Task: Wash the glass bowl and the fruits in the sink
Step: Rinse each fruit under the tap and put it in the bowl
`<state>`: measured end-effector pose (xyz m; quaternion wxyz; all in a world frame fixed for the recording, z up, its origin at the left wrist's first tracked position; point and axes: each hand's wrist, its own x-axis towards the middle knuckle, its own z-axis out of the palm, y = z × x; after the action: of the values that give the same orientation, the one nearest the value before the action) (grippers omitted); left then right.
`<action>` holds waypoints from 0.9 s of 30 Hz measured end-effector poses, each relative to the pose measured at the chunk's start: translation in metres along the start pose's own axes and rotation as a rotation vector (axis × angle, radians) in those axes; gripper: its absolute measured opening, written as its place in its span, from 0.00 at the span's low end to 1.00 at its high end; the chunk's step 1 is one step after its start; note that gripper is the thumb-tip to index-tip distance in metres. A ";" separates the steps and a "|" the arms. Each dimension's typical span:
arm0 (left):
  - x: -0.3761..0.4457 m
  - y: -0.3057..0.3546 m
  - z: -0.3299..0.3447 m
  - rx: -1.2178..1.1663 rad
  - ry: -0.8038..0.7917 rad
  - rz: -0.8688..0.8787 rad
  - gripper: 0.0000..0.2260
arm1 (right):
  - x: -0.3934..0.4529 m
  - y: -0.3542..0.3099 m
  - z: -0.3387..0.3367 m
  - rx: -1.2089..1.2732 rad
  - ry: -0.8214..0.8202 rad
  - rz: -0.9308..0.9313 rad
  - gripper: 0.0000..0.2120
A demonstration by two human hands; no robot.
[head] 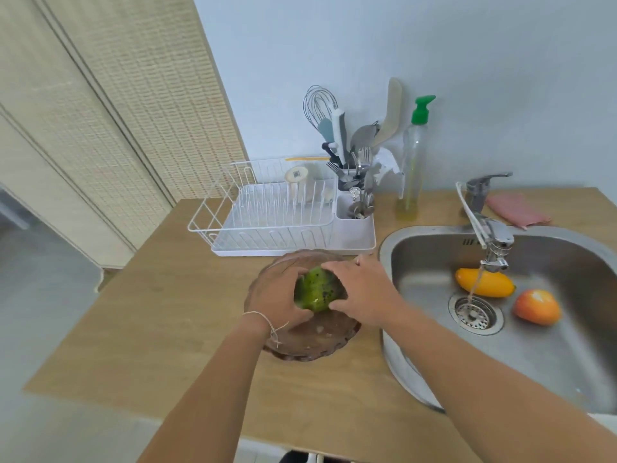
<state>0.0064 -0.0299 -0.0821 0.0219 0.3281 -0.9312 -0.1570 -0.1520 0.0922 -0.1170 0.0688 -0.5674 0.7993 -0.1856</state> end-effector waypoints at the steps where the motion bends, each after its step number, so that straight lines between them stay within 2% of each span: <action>1: -0.002 -0.003 0.003 -0.003 0.001 0.000 0.35 | 0.001 -0.002 0.006 -0.027 0.002 0.000 0.35; 6: 0.003 0.003 0.002 0.061 -0.095 -0.019 0.41 | -0.007 0.004 0.008 0.095 0.060 -0.002 0.32; 9: 0.012 0.025 -0.010 0.088 -0.096 -0.040 0.42 | -0.028 0.023 0.004 0.222 0.232 -0.004 0.24; 11: 0.012 0.054 -0.009 -0.076 -0.004 -0.022 0.35 | -0.050 0.044 0.002 0.267 0.325 0.002 0.16; 14: 0.004 0.114 0.016 -0.360 0.258 0.135 0.24 | -0.090 0.091 -0.003 0.202 0.413 0.051 0.08; 16: 0.005 0.152 0.052 -0.423 0.252 0.186 0.22 | -0.119 0.129 -0.003 0.150 0.436 0.169 0.08; 21: 0.009 0.216 0.147 -0.496 -0.072 0.133 0.23 | -0.179 0.203 -0.004 0.094 0.446 0.639 0.05; 24: 0.009 0.228 0.185 -0.512 -0.180 0.093 0.23 | -0.185 0.226 -0.009 0.142 0.426 0.943 0.11; 27: 0.014 0.229 0.201 -0.515 -0.201 0.122 0.21 | -0.180 0.242 0.000 0.173 0.371 1.056 0.18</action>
<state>-0.1719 0.1857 -0.2041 0.0217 0.2379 -0.8762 -0.4187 -0.3031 0.3301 -0.2257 0.0569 -0.0406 0.9553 -0.2873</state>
